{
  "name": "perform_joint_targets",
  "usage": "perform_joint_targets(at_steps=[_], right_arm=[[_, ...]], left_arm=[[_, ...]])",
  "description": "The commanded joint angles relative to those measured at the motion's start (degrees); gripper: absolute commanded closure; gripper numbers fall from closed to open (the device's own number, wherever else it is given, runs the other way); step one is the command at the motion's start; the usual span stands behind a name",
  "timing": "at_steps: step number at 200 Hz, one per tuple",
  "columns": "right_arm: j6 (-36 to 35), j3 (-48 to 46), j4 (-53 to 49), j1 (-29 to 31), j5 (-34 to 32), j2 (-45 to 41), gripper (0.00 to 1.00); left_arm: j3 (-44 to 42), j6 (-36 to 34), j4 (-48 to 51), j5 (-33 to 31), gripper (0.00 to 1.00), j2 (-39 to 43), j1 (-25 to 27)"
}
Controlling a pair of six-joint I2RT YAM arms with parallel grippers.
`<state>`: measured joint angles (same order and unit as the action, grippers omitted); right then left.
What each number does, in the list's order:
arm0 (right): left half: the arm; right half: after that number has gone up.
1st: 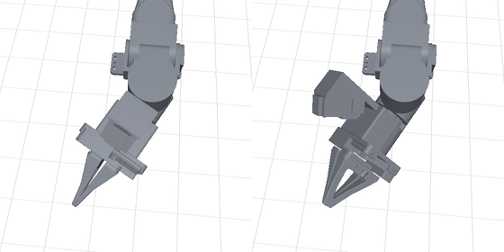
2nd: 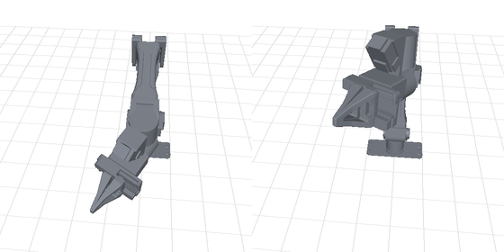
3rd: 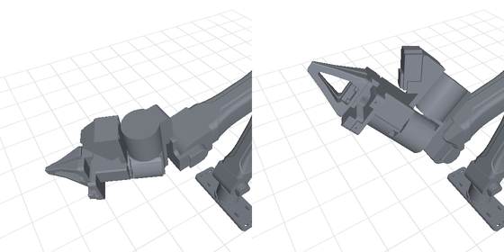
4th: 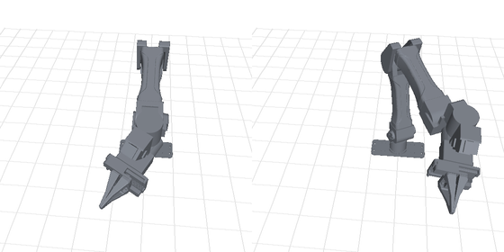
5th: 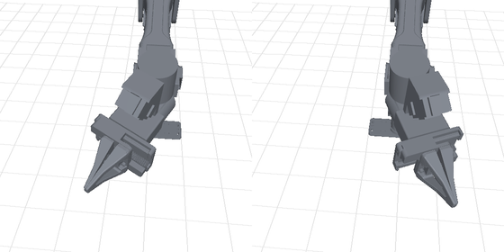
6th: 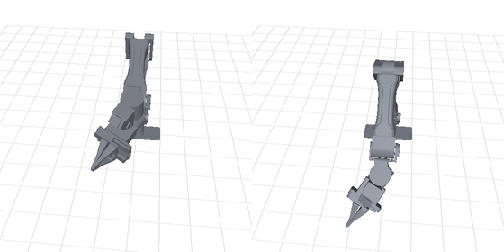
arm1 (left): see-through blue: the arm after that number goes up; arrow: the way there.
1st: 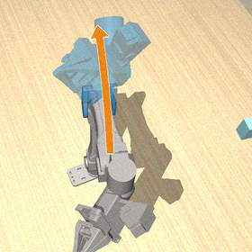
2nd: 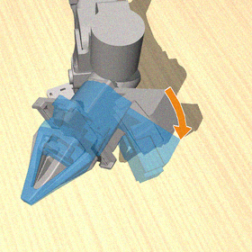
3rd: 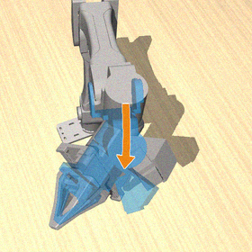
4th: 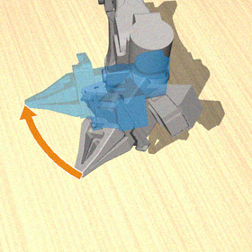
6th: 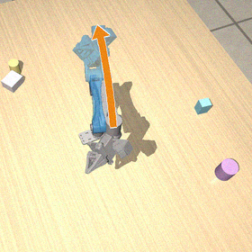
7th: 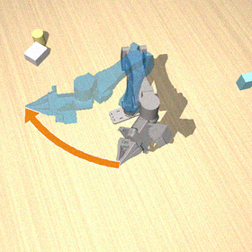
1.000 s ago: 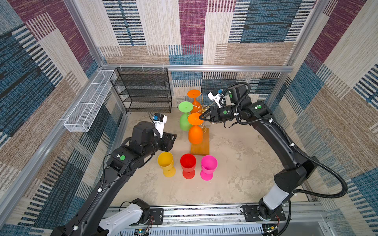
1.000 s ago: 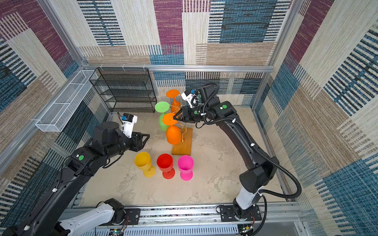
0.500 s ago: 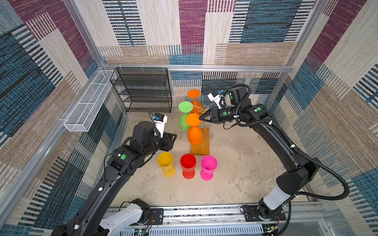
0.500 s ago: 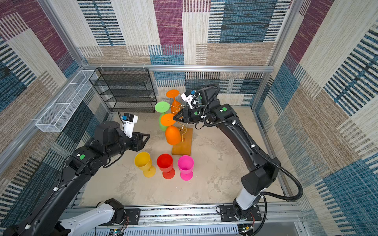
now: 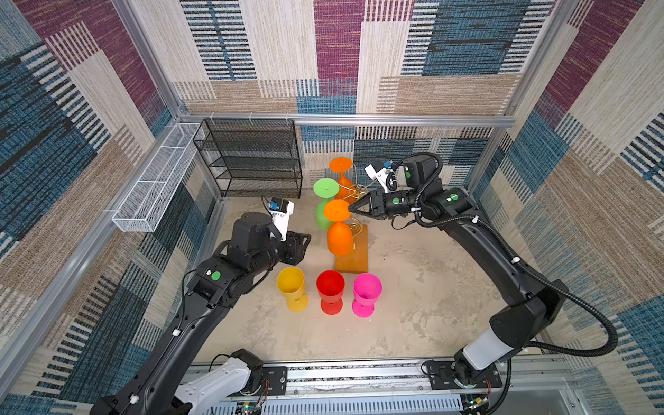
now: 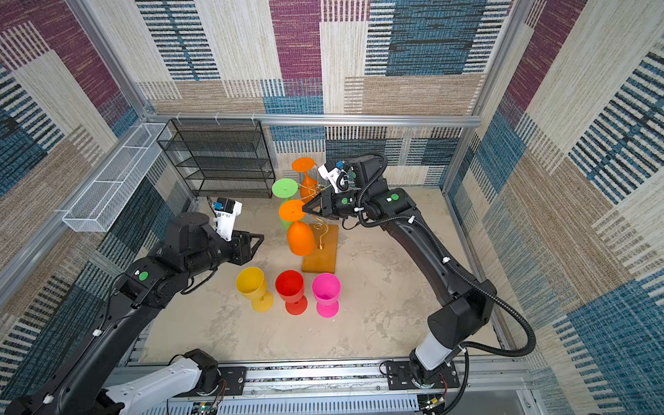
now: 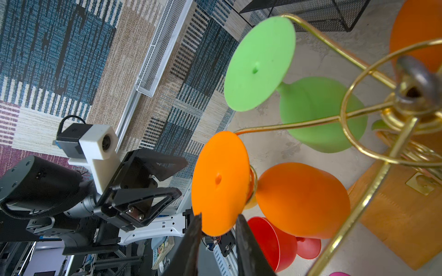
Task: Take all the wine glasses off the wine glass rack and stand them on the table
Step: 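Close the right gripper on the orange glass foot while the left gripper approaches the rack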
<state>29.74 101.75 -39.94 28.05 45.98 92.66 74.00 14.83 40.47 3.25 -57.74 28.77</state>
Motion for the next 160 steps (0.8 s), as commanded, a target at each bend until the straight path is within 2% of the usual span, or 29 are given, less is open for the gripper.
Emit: perform_joint_targets(at_steps=[1, 45, 119, 160], right_arm=[[0.9, -0.2, 2.5, 0.0, 0.6, -0.2, 0.72], [0.8, -0.3, 2.5, 0.0, 0.6, 0.1, 0.69], [1.8, -1.9, 4.7, 0.0, 0.9, -0.9, 0.65], [2.1, -2.2, 5.1, 0.0, 1.2, -0.8, 0.65]], left_arm=[[0.3, 0.6, -4.6, 1.8, 0.47, 1.4, -0.5], [2.1, 2.7, -8.8, 7.0, 0.47, -0.1, -1.9], [-0.6, 14.9, -24.0, 24.7, 0.46, -4.9, -9.1], [-1.3, 19.0, -29.0, 31.4, 0.45, -8.3, -10.6]])
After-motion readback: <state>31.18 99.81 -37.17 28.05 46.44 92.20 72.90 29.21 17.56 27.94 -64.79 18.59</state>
